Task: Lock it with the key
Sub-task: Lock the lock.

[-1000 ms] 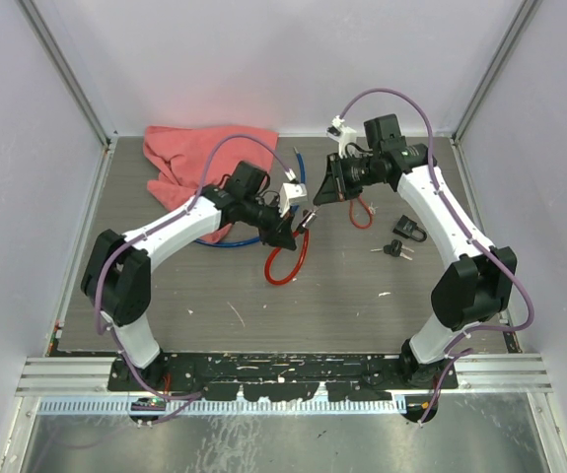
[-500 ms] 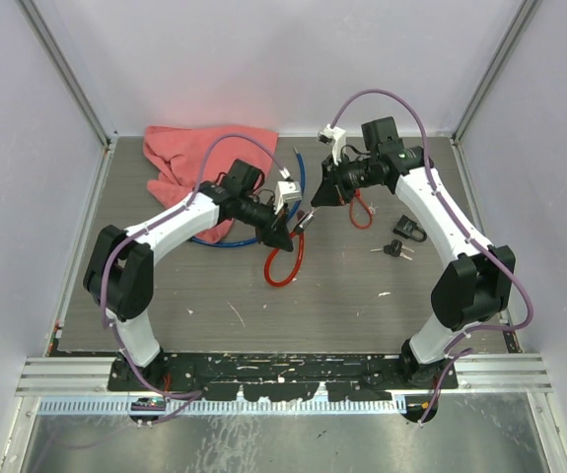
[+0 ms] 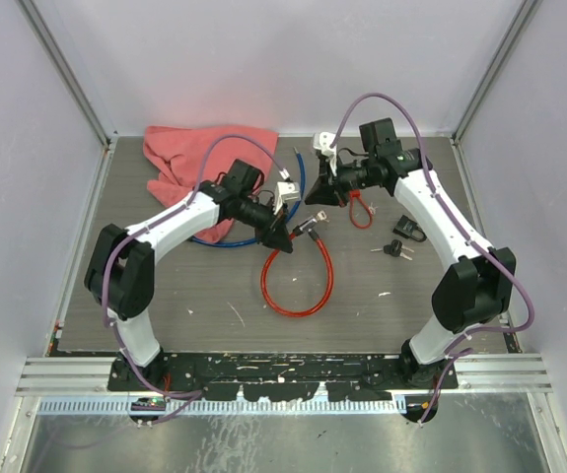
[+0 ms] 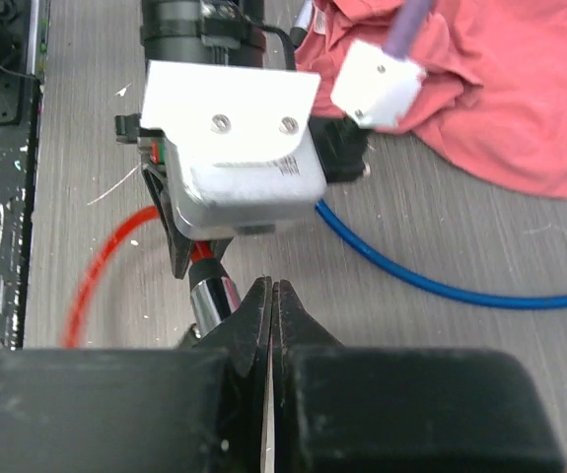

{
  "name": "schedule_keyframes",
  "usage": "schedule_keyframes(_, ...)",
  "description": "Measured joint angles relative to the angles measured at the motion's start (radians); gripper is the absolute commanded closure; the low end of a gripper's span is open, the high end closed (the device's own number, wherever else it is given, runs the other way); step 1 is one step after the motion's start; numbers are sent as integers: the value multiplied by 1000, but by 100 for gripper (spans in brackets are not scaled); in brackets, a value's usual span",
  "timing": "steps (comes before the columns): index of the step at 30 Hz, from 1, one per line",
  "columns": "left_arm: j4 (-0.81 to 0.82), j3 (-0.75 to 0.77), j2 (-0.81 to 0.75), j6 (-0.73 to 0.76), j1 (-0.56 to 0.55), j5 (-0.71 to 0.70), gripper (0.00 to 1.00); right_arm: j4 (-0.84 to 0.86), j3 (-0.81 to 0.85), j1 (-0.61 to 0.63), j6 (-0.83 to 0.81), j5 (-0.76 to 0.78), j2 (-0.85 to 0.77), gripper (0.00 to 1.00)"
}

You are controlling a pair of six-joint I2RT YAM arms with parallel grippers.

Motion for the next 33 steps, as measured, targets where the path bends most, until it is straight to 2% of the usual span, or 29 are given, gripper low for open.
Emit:
schedule_keyframes(3, -19, 0, 9, 6, -2, 0, 100, -13, 2, 2, -90, -30, 0, 95)
schedule_keyframes(9, -23, -3, 10, 14, -4, -18, 100, -64, 90, -4, -104, -68, 29, 68)
schedule_keyframes(13, -21, -14, 10, 13, -5, -58, 100, -147, 151, -41, -130, -128, 35, 57)
schedule_keyframes(17, 8, -60, -12, -2, -10, -127, 100, -196, 122, -96, -158, -189, 20, 49)
schedule_keyframes(25, 93, -182, -161, -11, -63, -314, 100, -244, -51, -195, -169, -301, -40, 43)
schedule_keyframes(33, 117, -207, -235, 24, -121, -452, 100, -299, -144, -201, -245, -354, -44, 38)
